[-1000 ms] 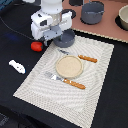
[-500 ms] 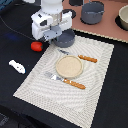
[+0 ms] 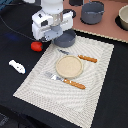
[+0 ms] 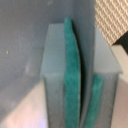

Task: Place the pan onto the stove and place the fish and sausage into the pan.

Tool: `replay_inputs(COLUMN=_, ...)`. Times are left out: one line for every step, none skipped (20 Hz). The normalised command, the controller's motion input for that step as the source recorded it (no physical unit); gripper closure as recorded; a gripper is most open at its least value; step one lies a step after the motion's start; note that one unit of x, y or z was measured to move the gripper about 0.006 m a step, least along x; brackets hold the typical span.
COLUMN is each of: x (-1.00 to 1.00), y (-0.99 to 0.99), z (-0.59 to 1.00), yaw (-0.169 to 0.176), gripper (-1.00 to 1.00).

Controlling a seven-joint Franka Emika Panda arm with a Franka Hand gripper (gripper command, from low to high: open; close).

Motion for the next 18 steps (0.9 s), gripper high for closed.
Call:
replay_inputs(x=0.11, y=0.01, z=0.88, yaw=-0.034, gripper=1.0)
replay_inputs(x=0.11, y=0.04, z=0.89, yaw=-0.03, gripper=1.0)
replay_inputs(x=0.12, y=0.03, z=0.87, yaw=-0.03, gripper=1.0)
replay_inputs(x=0.15, y=0.06, z=0.9, yaw=-0.038, gripper=1.0)
replay_inputs(x=0.22, y=0.11, z=0.97, yaw=-0.05, gripper=1.0)
replay_inputs(x=0.2, y=0.17, z=0.9, yaw=-0.061, gripper=1.0)
replay_inputs(x=0.21, y=0.16, z=0.91, yaw=-0.052, gripper=1.0)
replay_inputs(x=0.18, y=0.16, z=0.88, yaw=-0.049, gripper=1.0)
replay_inputs(x=0.22, y=0.21, z=0.87, yaw=-0.046, gripper=1.0)
replay_inputs(x=0.2, y=0.24, z=0.77, yaw=-0.035, gripper=1.0)
replay_inputs(x=0.09, y=0.24, z=0.66, yaw=-0.025, gripper=1.0)
replay_inputs(x=0.04, y=0.27, z=0.57, yaw=-0.014, gripper=1.0)
replay_inputs(x=0.07, y=0.37, z=0.52, yaw=-0.006, gripper=1.0)
replay_inputs(x=0.04, y=0.4, z=0.45, yaw=-0.004, gripper=1.0)
replay_inputs(x=0.0, y=0.43, z=0.38, yaw=-0.002, gripper=1.0)
replay_inputs(x=0.0, y=0.45, z=0.32, yaw=0.0, gripper=1.0)
replay_inputs(x=-0.02, y=0.52, z=0.25, yaw=0.0, gripper=1.0)
replay_inputs(x=-0.1, y=0.5, z=0.17, yaw=0.0, gripper=1.0)
